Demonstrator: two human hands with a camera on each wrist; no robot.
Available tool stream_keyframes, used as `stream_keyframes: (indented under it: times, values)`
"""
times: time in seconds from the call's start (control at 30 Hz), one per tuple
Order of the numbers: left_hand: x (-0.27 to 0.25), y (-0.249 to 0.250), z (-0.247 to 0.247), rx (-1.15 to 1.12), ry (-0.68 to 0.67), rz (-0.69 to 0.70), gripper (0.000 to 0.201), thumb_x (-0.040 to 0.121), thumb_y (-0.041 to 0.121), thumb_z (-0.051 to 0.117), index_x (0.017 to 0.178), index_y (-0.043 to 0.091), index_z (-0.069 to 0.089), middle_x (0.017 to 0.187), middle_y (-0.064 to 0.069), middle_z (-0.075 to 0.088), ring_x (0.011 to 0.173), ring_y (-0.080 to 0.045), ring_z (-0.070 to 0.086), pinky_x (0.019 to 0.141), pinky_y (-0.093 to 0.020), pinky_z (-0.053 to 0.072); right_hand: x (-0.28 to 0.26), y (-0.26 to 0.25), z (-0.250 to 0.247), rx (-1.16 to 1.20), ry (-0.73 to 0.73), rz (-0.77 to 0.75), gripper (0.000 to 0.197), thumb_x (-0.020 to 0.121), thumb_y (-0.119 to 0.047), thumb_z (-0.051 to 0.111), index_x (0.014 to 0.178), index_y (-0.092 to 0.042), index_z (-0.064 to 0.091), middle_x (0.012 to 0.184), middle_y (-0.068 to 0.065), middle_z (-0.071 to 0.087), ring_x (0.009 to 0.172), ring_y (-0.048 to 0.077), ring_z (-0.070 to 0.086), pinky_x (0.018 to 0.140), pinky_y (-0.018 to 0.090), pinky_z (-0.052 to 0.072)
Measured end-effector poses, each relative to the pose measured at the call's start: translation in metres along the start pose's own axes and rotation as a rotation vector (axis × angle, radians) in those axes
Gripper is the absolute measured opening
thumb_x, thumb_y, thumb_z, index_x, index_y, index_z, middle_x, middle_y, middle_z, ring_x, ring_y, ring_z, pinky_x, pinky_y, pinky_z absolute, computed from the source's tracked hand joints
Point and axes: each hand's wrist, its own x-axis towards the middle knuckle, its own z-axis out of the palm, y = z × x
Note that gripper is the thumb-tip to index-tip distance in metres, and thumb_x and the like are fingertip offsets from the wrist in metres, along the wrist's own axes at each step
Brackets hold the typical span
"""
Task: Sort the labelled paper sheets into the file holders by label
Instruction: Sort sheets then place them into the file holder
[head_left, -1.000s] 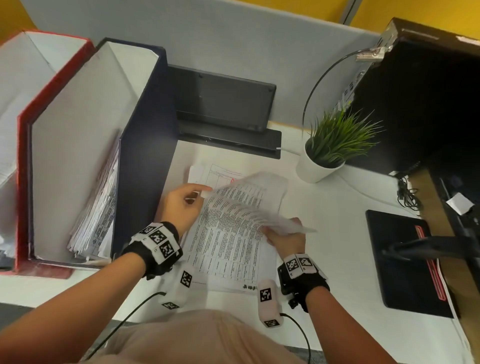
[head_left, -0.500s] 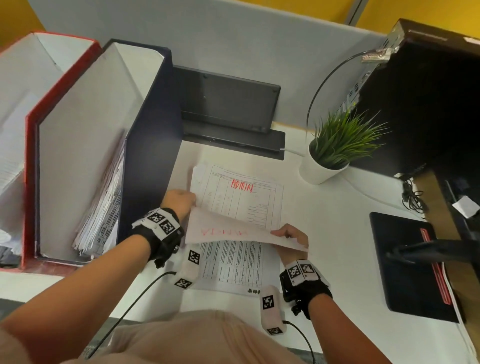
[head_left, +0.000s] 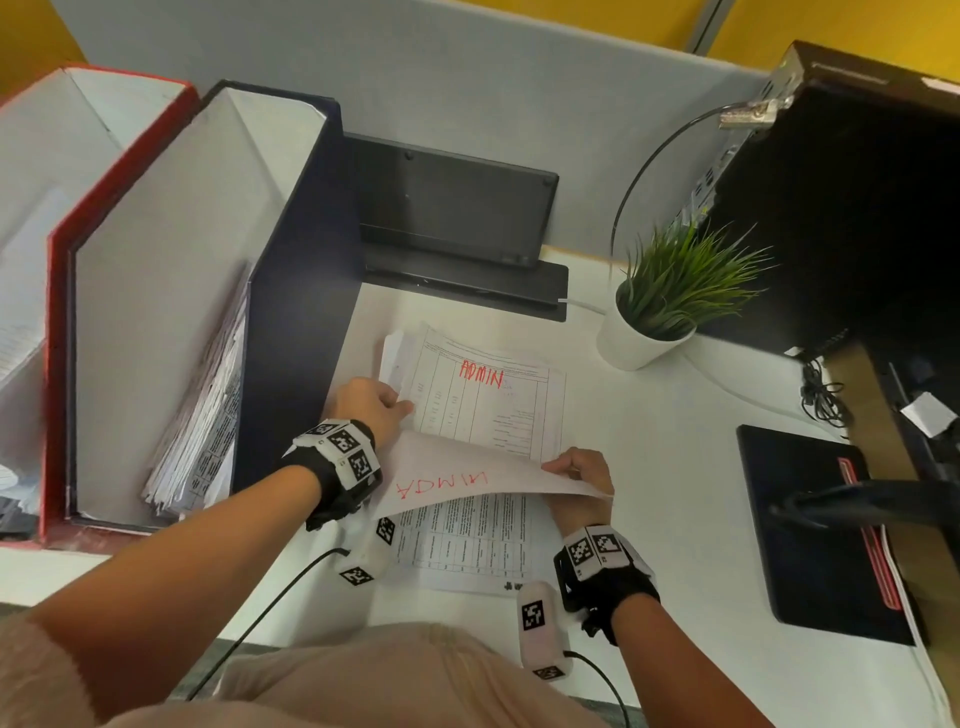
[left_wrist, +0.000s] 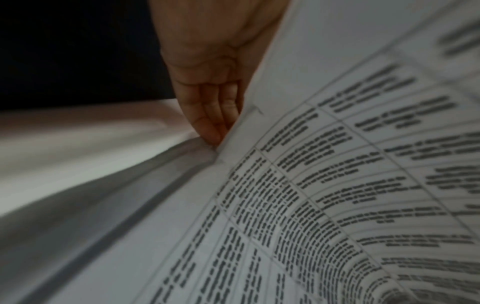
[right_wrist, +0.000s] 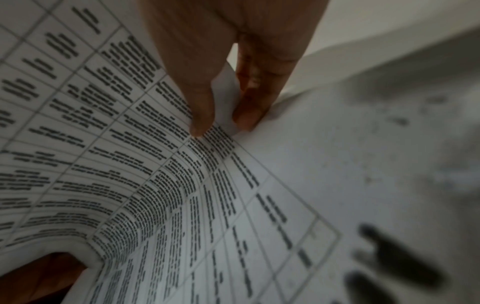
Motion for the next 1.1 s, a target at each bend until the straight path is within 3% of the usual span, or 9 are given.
stream_keyframes:
  times: [0.13,0.2,0.33,0.53,0.67,0.73,0.9,1.03,1.1]
  values:
    - [-0.014,-0.002,0.000,-0.141,0.120,0.146,0.020,0.086,0.008,0.065,0.104,0.002,0.069,0.092,-0.006,0.065,0.081,-0.016,0.058,0.081,-0.023,0.047,0.005,-0.001,-0.003,0.000,-0.060,0.050,0.024,0.073,0.006,0.069,0.062,-0.008,0.053,0.063,0.003,0.054,0.058,0.011,0.047,0.053,0.014,0.038]
    - [-0.024,0.001,-0.002,-0.181,0.139,0.287,0.027,0.085,0.004,0.063,0.113,0.005,0.065,0.094,-0.003,0.061,0.082,-0.013,0.055,0.084,-0.023,0.047,0.008,-0.001,-0.002,-0.027,-0.068,0.103,0.022,0.070,-0.016,0.081,0.080,-0.009,0.063,0.077,-0.003,0.061,0.069,0.006,0.054,0.062,0.003,0.039]
    - [-0.039,0.003,-0.005,-0.380,0.030,0.337,0.022,0.087,-0.005,0.052,0.087,0.009,0.069,0.096,-0.009,0.065,0.086,-0.020,0.059,0.076,-0.028,0.049,0.011,0.002,-0.001,0.010,0.022,0.237,0.054,0.062,-0.027,0.086,0.105,-0.003,0.064,0.106,0.008,0.067,0.093,0.017,0.060,0.084,0.019,0.042]
    - [-0.043,0.007,-0.013,-0.787,-0.156,0.045,0.029,0.082,-0.012,0.041,0.064,0.006,0.053,0.084,-0.007,0.065,0.081,-0.019,0.058,0.070,-0.027,0.046,0.015,-0.007,-0.007,0.343,-0.061,0.207,0.046,0.086,0.005,0.057,0.129,-0.007,0.044,0.082,0.003,0.054,0.066,0.010,0.064,0.057,0.016,0.051]
    - [-0.034,0.010,-0.019,-0.764,-0.186,-0.049,0.022,0.079,0.000,0.044,0.067,0.007,0.061,0.087,-0.005,0.067,0.080,-0.019,0.059,0.064,-0.024,0.042,0.014,-0.008,-0.004,0.320,-0.082,0.264,0.007,0.076,-0.001,0.073,0.078,0.000,0.066,0.073,0.008,0.062,0.068,0.011,0.062,0.052,0.007,0.036]
    - [-0.021,0.009,-0.018,-0.718,-0.136,-0.164,0.018,0.083,0.010,0.047,0.084,0.007,0.065,0.091,-0.003,0.063,0.077,-0.016,0.057,0.061,-0.024,0.041,0.011,-0.005,-0.001,0.271,-0.080,0.193,0.032,0.071,0.007,0.074,0.053,-0.011,0.055,0.055,0.004,0.054,0.050,0.001,0.051,0.048,0.007,0.034]
    - [0.009,0.001,-0.010,-0.329,-0.182,-0.326,0.025,0.089,0.022,0.057,0.100,0.000,0.061,0.082,-0.010,0.058,0.083,-0.029,0.060,0.085,-0.041,0.051,0.009,0.003,-0.003,0.188,-0.056,0.124,0.039,0.074,0.015,0.063,0.051,-0.014,0.052,0.061,0.004,0.057,0.060,0.016,0.047,0.049,0.012,0.037]
    - [0.010,0.002,-0.004,-0.174,-0.204,-0.252,0.029,0.074,0.034,0.076,0.082,0.017,0.055,0.083,0.001,0.058,0.082,-0.021,0.058,0.077,-0.032,0.051,0.005,-0.001,-0.005,0.138,-0.073,0.059,0.036,0.074,0.017,0.063,0.054,-0.012,0.054,0.076,0.028,0.063,0.072,0.021,0.051,0.065,0.028,0.041]
    - [0.009,0.002,-0.001,-0.175,-0.113,-0.211,0.032,0.065,0.032,0.083,0.077,0.021,0.056,0.084,0.005,0.059,0.082,-0.016,0.058,0.072,-0.028,0.048,0.005,0.000,-0.005,0.098,-0.064,0.047,0.032,0.071,0.014,0.068,0.056,-0.012,0.055,0.080,0.024,0.063,0.072,0.020,0.052,0.063,0.019,0.043]
